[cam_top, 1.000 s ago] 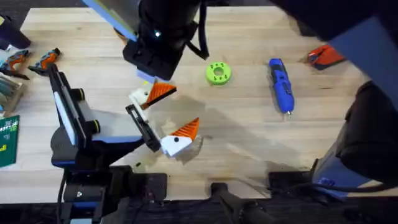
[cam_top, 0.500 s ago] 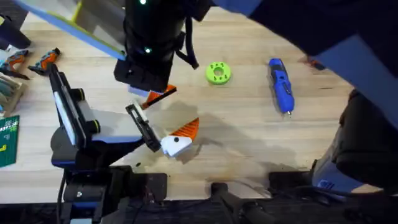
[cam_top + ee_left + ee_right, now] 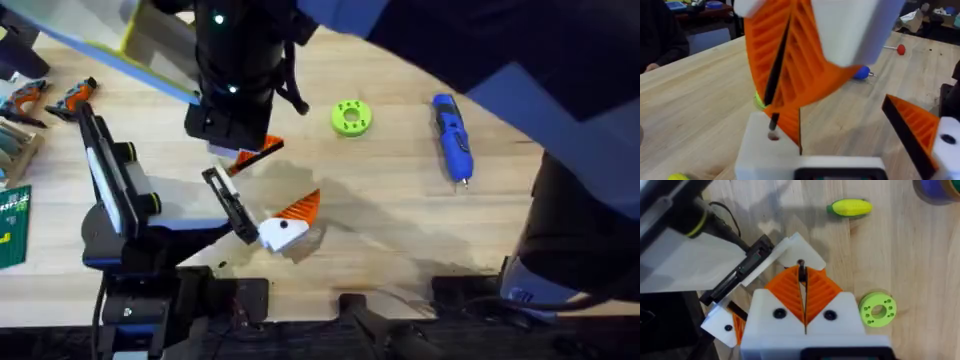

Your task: Pick up the gripper from the table and insert it into the empty holder that is missing its gripper. Then pick up a screw, insert it into the mounting hole, and use the screwdriver to tighten it. Finally, clean up the table by picking up the vegetable and placing it into the bucket.

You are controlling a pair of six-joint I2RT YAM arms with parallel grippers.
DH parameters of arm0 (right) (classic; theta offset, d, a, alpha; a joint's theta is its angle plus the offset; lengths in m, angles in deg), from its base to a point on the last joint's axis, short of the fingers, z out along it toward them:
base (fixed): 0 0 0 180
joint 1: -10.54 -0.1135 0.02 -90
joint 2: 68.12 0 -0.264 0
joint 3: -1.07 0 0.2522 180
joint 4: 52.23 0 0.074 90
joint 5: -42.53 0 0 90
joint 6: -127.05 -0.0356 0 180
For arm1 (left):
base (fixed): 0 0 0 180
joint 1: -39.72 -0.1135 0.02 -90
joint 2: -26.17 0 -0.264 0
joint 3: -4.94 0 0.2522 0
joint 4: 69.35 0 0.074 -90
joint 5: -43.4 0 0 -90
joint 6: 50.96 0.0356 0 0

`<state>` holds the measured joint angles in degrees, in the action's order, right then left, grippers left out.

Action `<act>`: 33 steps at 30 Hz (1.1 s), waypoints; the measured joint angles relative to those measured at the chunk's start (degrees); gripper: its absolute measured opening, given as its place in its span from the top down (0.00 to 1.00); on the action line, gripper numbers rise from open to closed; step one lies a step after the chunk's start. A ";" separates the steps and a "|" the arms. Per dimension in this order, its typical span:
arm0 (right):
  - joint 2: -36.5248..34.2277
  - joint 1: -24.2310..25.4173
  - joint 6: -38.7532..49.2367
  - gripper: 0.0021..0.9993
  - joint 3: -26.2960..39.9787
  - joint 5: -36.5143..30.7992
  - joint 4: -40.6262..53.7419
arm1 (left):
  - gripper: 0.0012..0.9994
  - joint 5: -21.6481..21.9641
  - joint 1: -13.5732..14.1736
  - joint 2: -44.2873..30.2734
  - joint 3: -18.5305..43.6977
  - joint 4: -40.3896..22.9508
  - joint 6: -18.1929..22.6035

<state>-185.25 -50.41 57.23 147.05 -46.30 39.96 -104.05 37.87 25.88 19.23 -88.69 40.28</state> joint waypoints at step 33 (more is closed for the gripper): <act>-0.27 0.00 0.05 1.00 0.00 -0.02 0.53 | 0.01 -0.02 0.00 0.00 0.00 0.00 0.00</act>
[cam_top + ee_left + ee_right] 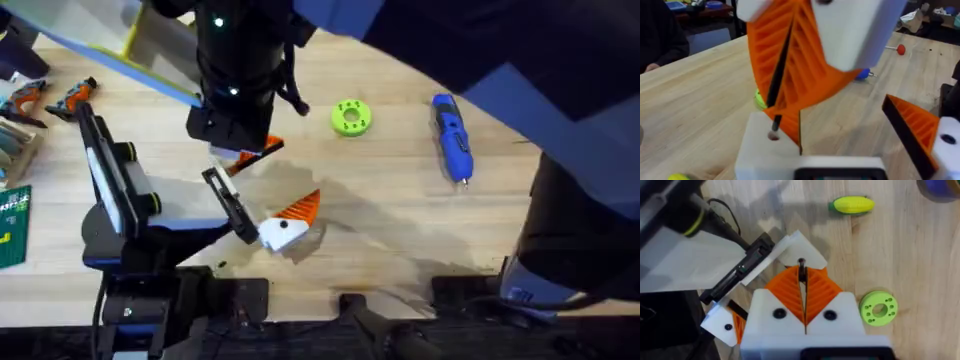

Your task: Pick up the gripper from the table and insert it into the empty holder that is missing its gripper. Then pick up a screw, insert it into the mounting hole, and use the screwdriver to tighten it. Finally, clean up the table by picking up the vegetable and placing it into the bucket.

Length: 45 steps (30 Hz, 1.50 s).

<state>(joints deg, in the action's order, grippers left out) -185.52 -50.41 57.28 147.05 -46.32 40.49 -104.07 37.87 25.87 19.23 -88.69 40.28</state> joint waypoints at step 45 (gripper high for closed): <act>-1.73 0.33 0.00 1.00 0.07 0.00 -0.09 | 0.01 0.02 0.00 -0.02 0.00 -0.02 -0.81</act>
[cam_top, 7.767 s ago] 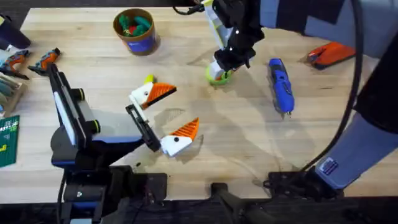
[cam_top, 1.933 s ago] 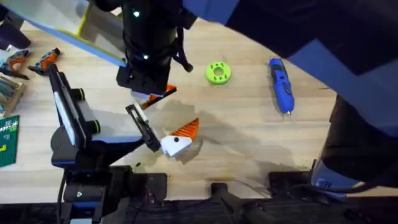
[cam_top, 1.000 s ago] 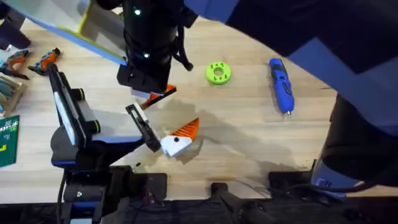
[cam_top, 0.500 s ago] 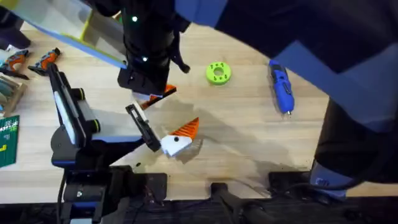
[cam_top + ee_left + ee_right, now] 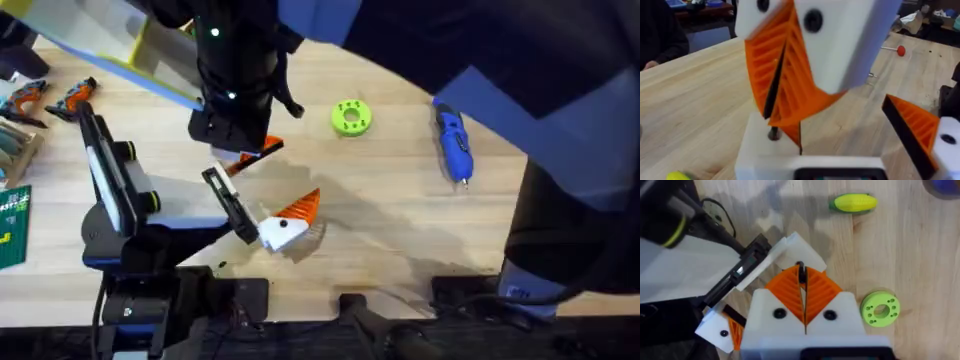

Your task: Pick up the gripper from the table and insert it into the empty holder that is missing its gripper. Then pick up a screw, insert it into the mounting hole, and use the screwdriver to tighten it. Finally, clean up the table by picking up the vegetable and placing it into the bucket.

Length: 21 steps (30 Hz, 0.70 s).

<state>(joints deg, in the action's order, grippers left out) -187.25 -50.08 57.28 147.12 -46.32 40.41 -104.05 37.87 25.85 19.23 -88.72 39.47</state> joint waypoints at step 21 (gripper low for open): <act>-0.71 0.00 -0.02 1.00 0.51 0.02 -0.60 | 0.01 0.00 0.00 0.00 0.00 0.00 -0.48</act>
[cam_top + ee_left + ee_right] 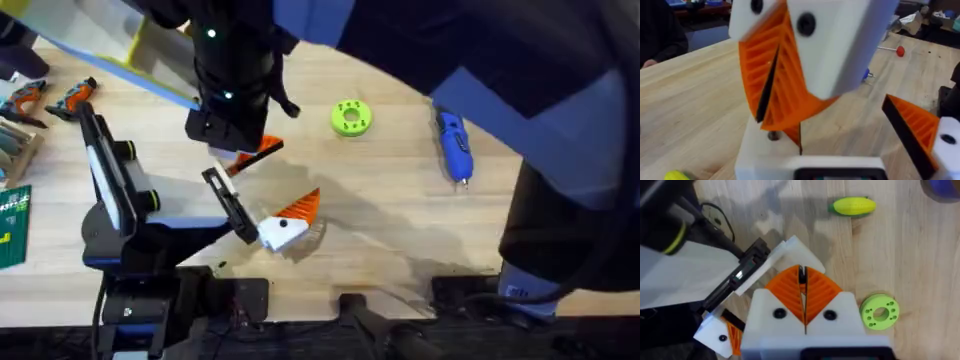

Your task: Pick up the gripper from the table and insert it into the empty holder that is missing its gripper. Then pick up a screw, insert it into the mounting hole, and use the screwdriver to tighten it. Finally, clean up the table by picking up the vegetable and placing it into the bucket.

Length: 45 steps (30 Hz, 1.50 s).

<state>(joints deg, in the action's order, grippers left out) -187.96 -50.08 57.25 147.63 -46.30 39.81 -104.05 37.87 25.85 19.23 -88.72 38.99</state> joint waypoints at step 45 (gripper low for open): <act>-1.30 0.31 -0.44 1.00 0.12 1.84 0.60 | 0.01 -0.17 0.00 0.00 0.00 -0.02 0.17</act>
<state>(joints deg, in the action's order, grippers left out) -189.26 -49.77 56.82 147.75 -44.46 40.41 -104.23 37.87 25.85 19.23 -88.74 39.16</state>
